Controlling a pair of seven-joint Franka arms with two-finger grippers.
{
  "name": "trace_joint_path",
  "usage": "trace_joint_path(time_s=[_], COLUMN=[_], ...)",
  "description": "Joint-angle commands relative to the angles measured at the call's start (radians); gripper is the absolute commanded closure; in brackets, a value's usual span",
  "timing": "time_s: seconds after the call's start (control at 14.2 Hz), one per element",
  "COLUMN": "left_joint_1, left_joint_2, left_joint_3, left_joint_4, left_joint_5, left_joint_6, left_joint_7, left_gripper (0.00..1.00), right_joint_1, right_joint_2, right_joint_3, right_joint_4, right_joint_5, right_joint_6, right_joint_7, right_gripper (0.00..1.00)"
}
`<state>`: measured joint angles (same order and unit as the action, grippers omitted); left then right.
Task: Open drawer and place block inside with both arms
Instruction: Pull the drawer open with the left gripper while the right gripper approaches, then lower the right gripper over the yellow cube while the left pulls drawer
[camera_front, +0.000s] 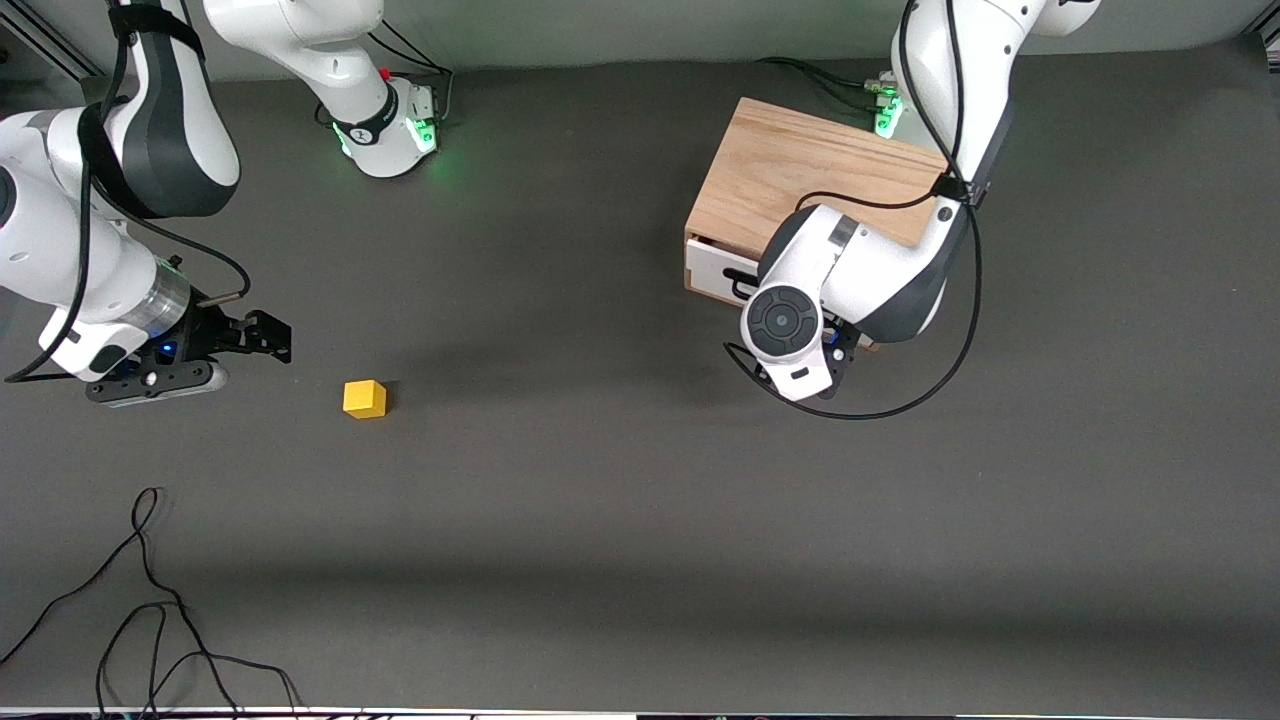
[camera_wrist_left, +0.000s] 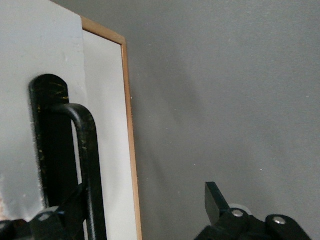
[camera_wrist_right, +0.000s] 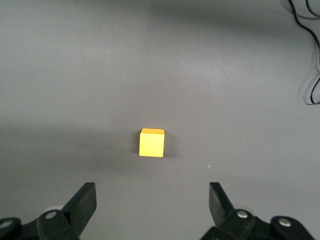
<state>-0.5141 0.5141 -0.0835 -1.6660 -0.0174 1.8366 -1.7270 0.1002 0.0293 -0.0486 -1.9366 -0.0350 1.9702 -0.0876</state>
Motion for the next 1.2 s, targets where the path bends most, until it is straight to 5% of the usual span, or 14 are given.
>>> trace_joint_path(time_s=[0.0,0.42,1.13], left_joint_1=[-0.006,-0.006,-0.007], left_joint_2=[0.010,0.072,0.161], left_joint_3=[0.002,0.004,0.004], left_joint_4=[0.028,0.126,0.267], left_joint_5=[-0.010,-0.004,0.004], left_joint_6=[0.076,0.081,0.098], left_joint_7=[0.007,0.007,0.009], left_gripper=[0.00,0.00,0.00], right_joint_1=[0.012,0.010,0.007], right_joint_2=[-0.025,-0.009,0.053], right_joint_3=[-0.008,-0.010,-0.013], right_joint_4=[-0.024,-0.024,-0.222], right_joint_5=[0.015,0.017,0.024], right_joint_6=[0.019,0.055,0.334], right_joint_7=[0.006,0.008,0.006], right_gripper=[0.00,0.00,0.00])
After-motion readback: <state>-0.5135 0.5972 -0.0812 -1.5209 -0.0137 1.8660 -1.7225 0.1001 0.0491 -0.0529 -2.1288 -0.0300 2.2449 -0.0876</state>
